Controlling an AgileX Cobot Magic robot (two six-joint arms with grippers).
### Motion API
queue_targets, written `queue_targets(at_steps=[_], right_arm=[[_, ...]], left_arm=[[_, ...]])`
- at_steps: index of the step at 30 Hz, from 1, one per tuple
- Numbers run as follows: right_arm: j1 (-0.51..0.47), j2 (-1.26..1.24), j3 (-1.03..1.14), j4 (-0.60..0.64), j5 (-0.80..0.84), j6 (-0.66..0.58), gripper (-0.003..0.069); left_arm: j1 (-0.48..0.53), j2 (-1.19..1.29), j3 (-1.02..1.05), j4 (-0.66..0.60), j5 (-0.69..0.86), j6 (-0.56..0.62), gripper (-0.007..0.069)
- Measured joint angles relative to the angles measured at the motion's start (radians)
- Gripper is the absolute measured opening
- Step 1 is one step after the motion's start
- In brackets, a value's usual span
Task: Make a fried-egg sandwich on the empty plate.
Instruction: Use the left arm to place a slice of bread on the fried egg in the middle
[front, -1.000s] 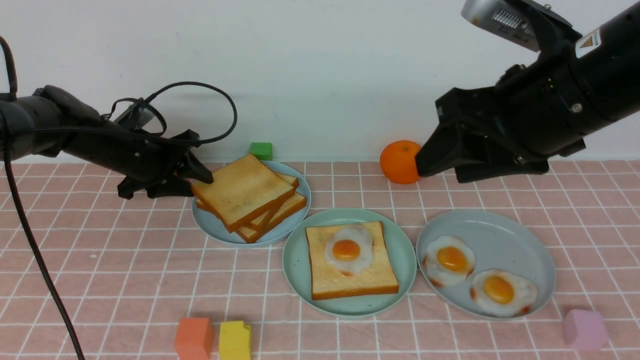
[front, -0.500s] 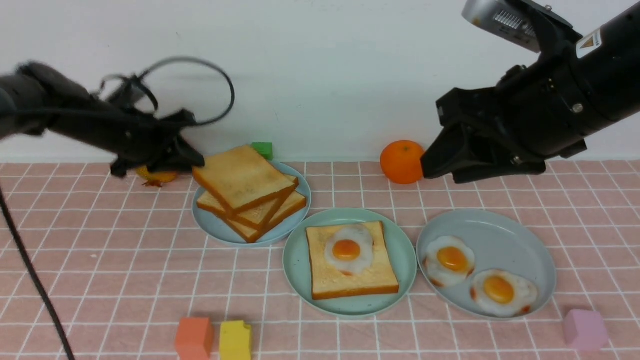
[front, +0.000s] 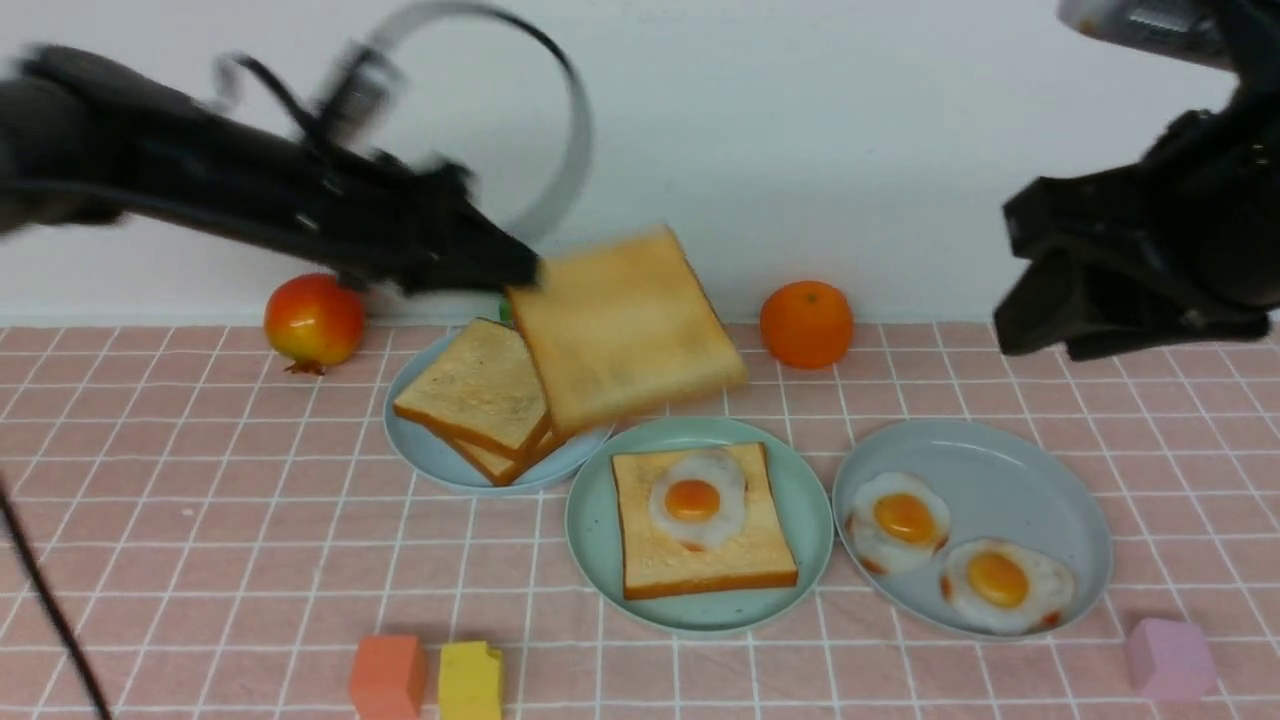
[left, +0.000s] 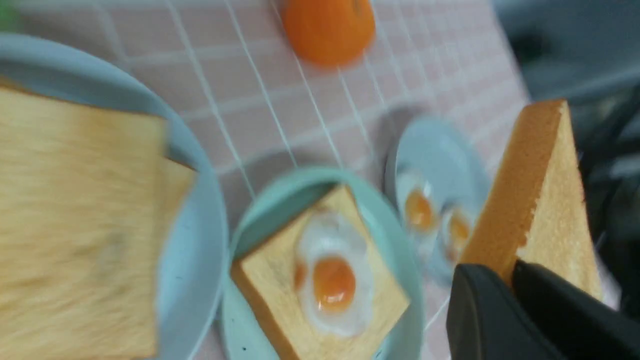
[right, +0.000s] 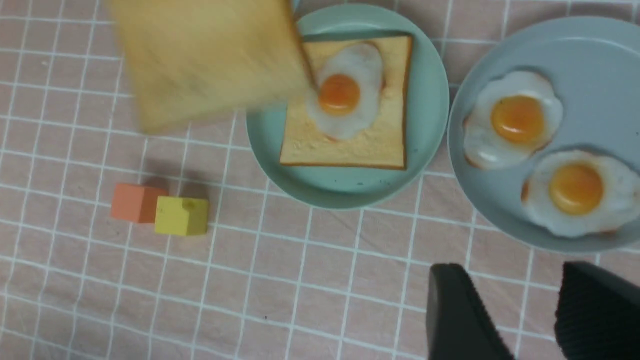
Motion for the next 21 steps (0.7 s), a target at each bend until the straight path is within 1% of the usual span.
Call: queue_targets(at_steps=[1,2,3,4,8,15,19,21], right_arm=[[0.0,-0.001,0.0,-0.001,0.004,0.0,0.032],[0.0,-0.003,0.0,-0.001,0.014,-0.005,0.032],[0.0,-0.003,0.0,-0.001,0.015,-0.006,0.032],[0.0,-0.003,0.0,-0.002,0.017,-0.011,0.032],[0.0,-0.003,0.0,-0.001,0.024,-0.016,0.032],[0.0,-0.003,0.0,-0.004,0.039,-0.032,0.032],[0.0,-0.003,0.0,0.011,0.039,-0.062,0.0318],[0.0,-0.003,0.0,0.023,0.04,-0.097,0.0318]], left_arm=[[-0.018,0.002,0.001,0.005,-0.006,0.005,0.0088],[-0.062,0.019,0.003,0.035,-0.043,0.02,0.0088],[-0.072,0.02,0.003,0.039,-0.047,0.022,0.0088],[-0.102,0.033,0.003,0.068,-0.079,0.028,0.0088],[-0.142,0.065,0.003,0.117,-0.136,0.031,0.0088],[-0.146,0.125,0.003,0.127,-0.249,0.031,0.0088],[-0.145,0.143,0.003,0.124,-0.259,0.034,0.0088],[-0.145,0.154,0.003,0.117,-0.259,0.034,0.0088]])
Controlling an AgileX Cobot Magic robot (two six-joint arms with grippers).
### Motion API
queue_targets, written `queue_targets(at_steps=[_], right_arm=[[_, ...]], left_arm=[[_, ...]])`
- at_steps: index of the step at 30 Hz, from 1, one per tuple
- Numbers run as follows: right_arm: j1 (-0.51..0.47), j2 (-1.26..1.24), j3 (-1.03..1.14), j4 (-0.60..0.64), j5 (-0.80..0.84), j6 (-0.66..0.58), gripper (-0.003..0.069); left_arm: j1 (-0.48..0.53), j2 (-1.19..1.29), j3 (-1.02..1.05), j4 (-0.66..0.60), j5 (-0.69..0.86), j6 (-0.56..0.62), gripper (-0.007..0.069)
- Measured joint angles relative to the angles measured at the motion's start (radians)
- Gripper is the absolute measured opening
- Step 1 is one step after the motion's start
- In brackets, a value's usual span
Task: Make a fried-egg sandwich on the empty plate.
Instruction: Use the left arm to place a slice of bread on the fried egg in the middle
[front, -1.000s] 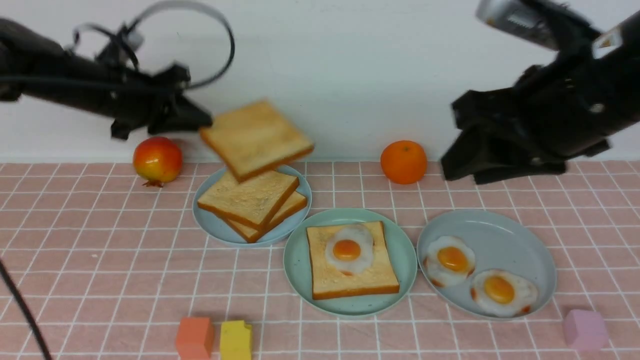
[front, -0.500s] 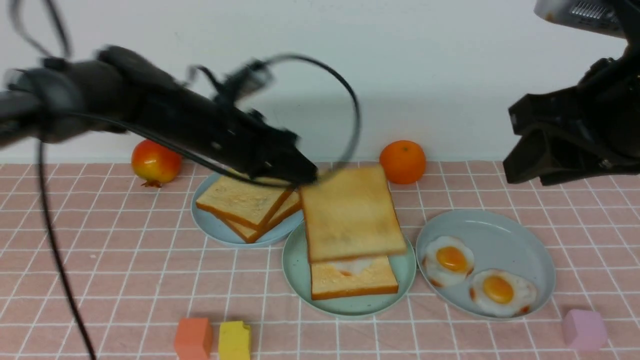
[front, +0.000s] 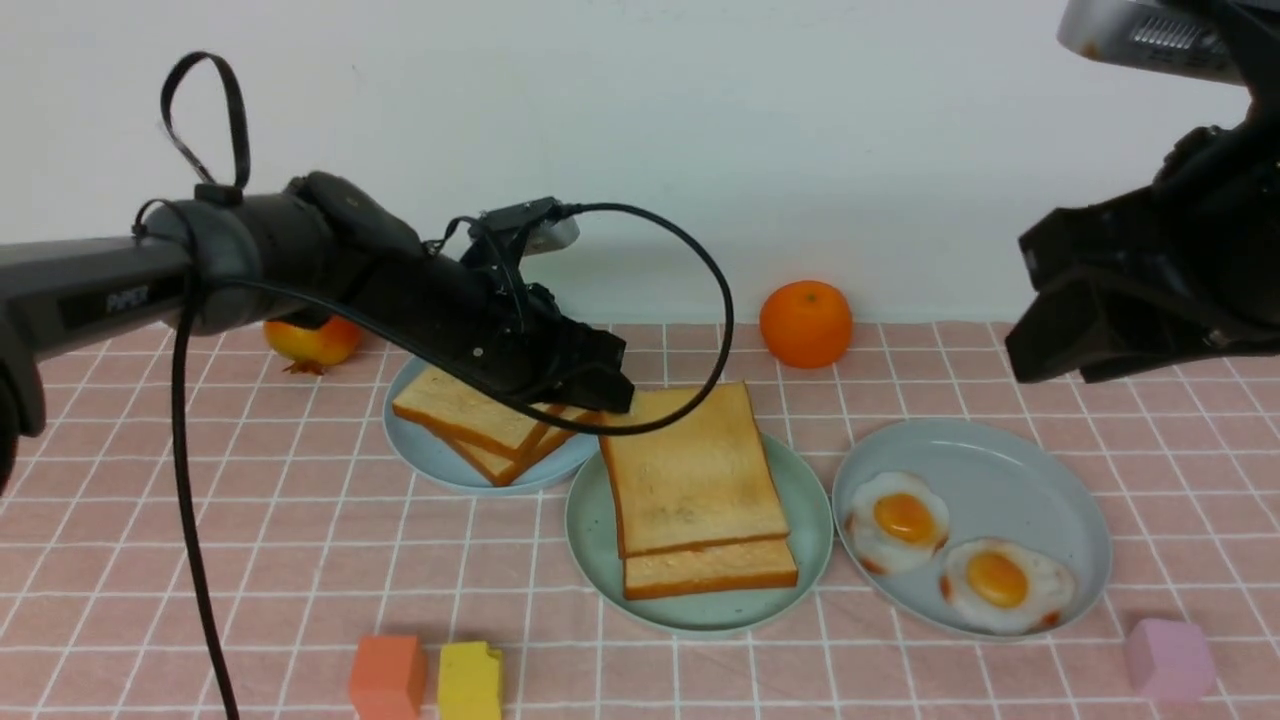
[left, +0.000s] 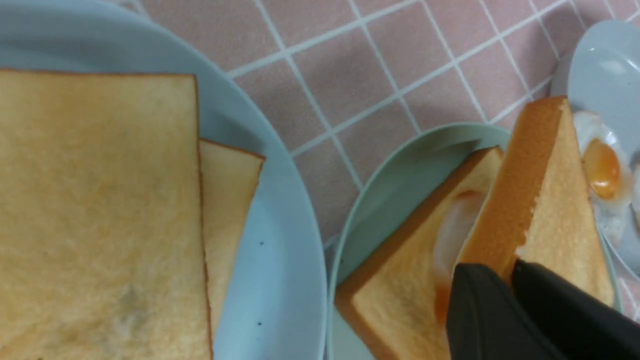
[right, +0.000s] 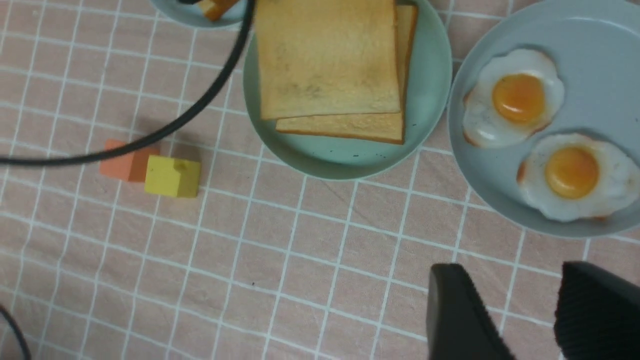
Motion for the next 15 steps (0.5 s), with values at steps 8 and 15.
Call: queue_targets(at_steps=[8,15], right_arm=[[0.0,0.0,0.0,0.015,0.001,-0.047,0.0317],[0.0,0.0,0.0,0.015,0.002,-0.047,0.0316]], left_arm=[[0.0,0.011,0.0,-0.045,0.039,0.04,0.0088],[0.0,0.011,-0.001,-0.147,0.114,0.123,0.0088]])
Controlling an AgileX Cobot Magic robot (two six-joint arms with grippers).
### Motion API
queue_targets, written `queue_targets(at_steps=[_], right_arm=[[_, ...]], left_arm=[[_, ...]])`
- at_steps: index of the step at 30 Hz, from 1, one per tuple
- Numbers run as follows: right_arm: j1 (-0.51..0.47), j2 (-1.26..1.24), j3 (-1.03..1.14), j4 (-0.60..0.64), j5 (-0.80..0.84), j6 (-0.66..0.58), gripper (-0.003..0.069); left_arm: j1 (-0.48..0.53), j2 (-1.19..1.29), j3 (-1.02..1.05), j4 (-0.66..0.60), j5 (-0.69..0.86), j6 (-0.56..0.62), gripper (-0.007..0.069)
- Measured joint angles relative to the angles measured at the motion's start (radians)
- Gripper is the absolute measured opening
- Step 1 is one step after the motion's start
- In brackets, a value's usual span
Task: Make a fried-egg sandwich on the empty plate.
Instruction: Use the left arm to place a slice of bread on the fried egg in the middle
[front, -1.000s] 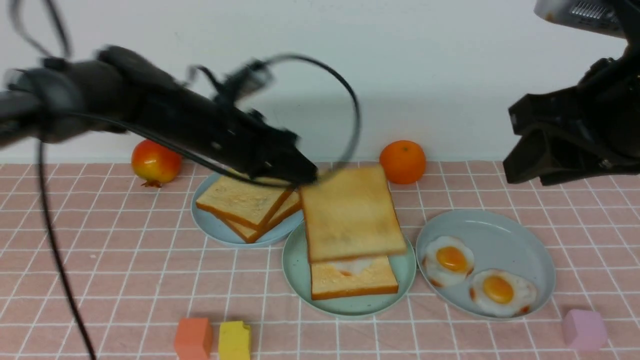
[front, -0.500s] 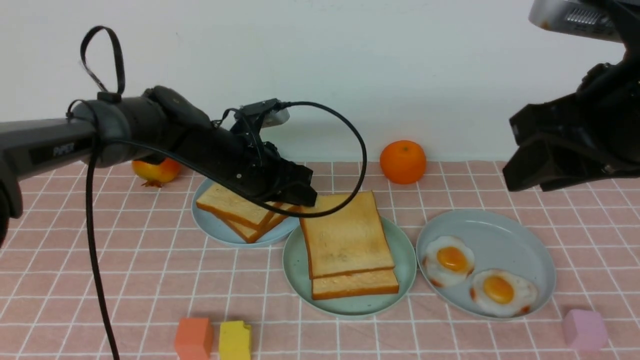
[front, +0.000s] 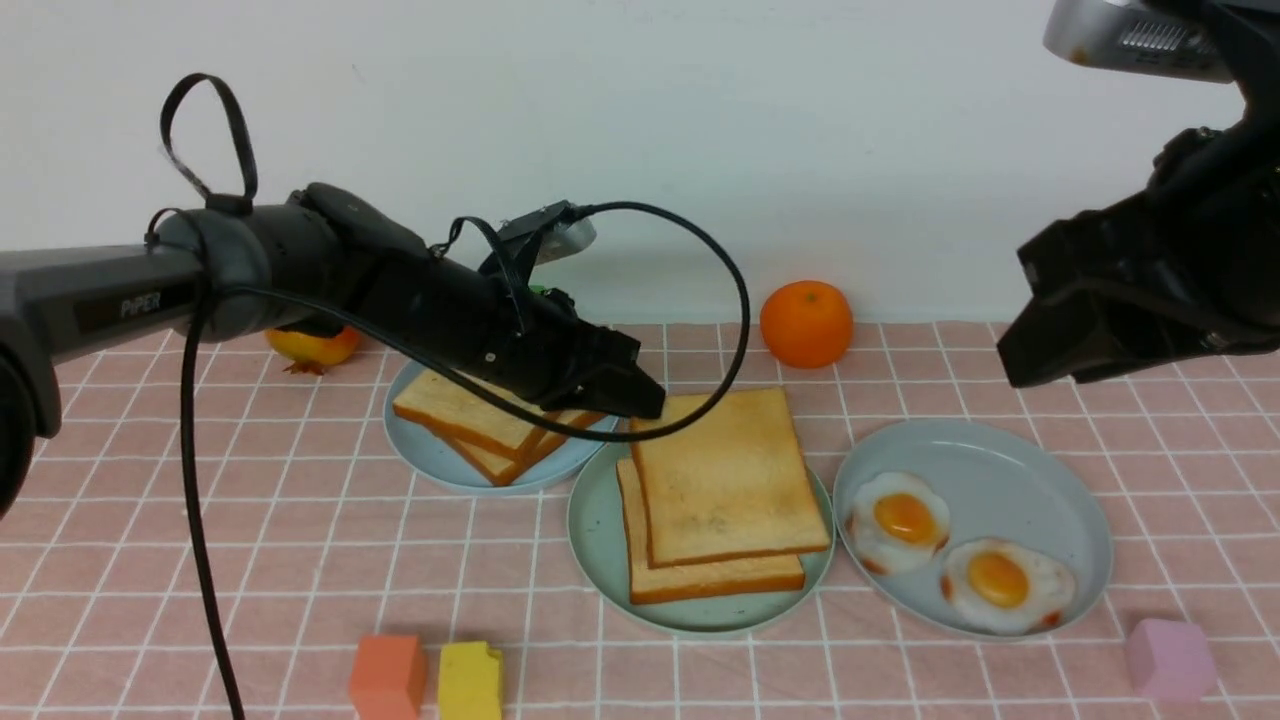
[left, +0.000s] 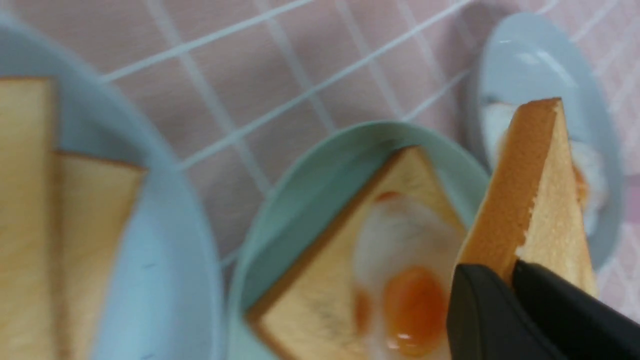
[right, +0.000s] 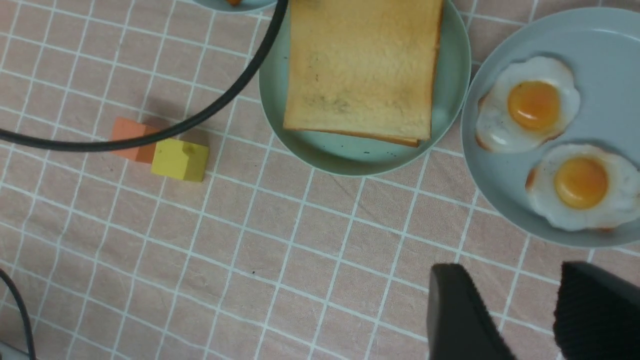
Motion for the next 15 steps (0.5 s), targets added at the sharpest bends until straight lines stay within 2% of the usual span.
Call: queue_targets(at_steps=[9,15], right_arm=[[0.0,0.0,0.0,0.0,0.004,0.0,0.0316],[0.0,0.0,0.0,0.0,0.004,0.0,0.0316]], left_arm=[[0.0,0.0,0.0,0.005,0.039,0.018,0.0088],[0.0,0.0,0.0,0.065,-0.012,-0.042,0.0088]])
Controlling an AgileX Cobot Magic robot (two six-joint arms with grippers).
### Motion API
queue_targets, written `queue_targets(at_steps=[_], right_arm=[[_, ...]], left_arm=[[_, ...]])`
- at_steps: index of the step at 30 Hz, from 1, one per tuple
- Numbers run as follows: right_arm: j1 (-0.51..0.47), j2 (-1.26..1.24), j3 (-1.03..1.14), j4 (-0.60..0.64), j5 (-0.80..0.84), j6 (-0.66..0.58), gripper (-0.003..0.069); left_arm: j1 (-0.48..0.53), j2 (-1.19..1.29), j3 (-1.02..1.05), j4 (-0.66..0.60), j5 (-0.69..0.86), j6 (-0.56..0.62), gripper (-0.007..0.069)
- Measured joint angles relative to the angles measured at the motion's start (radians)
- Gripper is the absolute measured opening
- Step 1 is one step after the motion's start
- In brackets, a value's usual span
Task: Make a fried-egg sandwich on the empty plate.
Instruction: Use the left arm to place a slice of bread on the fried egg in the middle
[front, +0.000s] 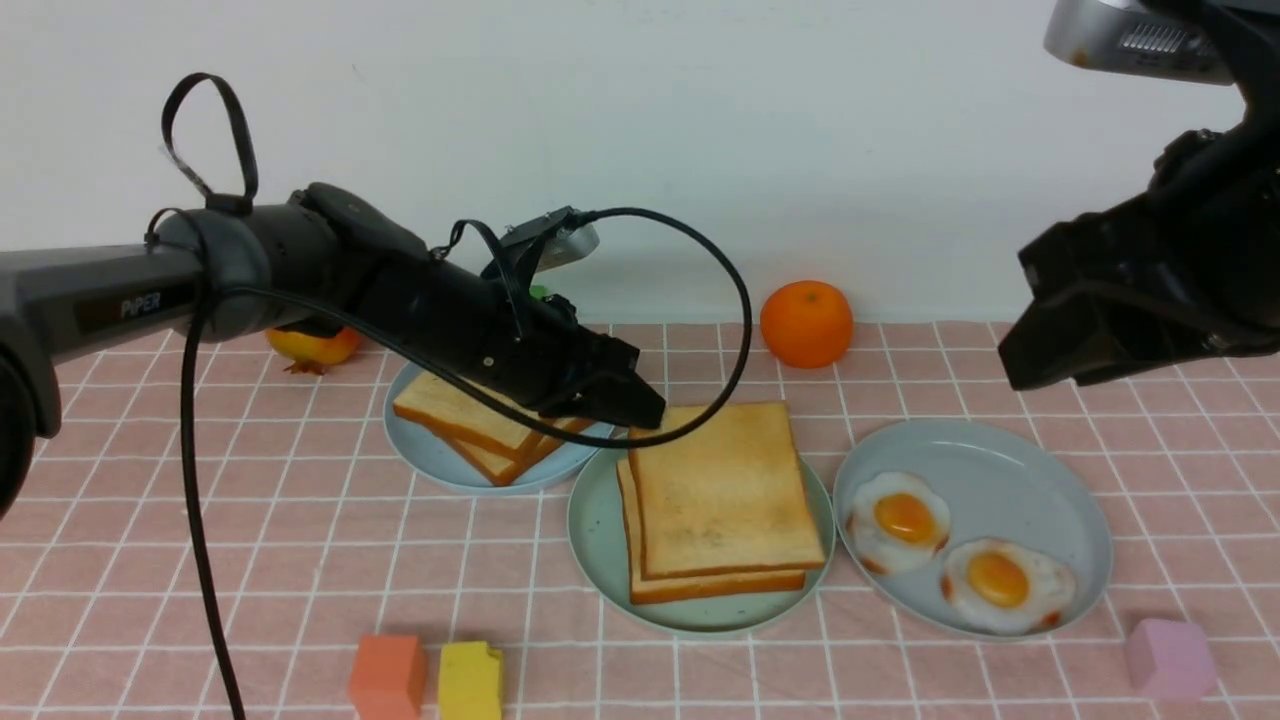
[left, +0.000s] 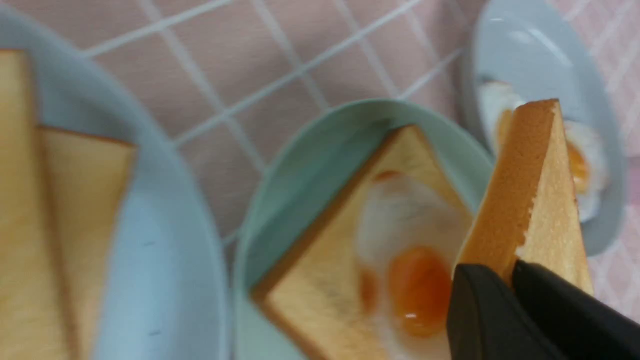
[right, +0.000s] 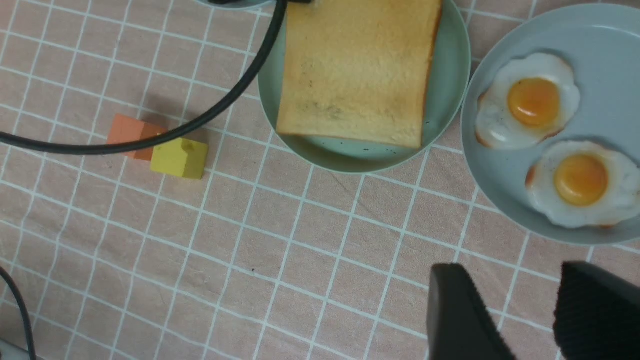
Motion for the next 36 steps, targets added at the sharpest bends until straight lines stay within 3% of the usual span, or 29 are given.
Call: queue_targets(at_steps=[11,15,19,25,29,36], right_arm=[[0.0,0.0,0.0,0.003,0.0,0.0,0.0316],[0.0,0.0,0.0,0.022,0.004,0.0,0.0316],[0.0,0.0,0.0,0.033,0.004,0.0,0.0316],[0.0,-0.004,0.0,0.033,0.001,-0.005,0.0316],[0.0,-0.04,0.016,0.029,-0.035,-0.022,0.0303],[0.0,-0.169,0.125,0.025,-0.161,-0.066,0.0213]], left_arm=[[0.0,0.007,0.0,0.03,-0.021,-0.035,0.0092],[0.0,0.007,0.0,0.047,-0.046,-0.062,0.0171],[0.0,0.001,0.0,0.059,-0.035,-0.066,0.0368],[0.0,-0.056,0.0,0.163,-0.039,-0.122,0.0552],[0.0,-0.137,0.0,0.3,-0.078,-0.257,0.0588],[0.0,-0.335,0.0,0.467,-0.039,-0.378,0.0564]])
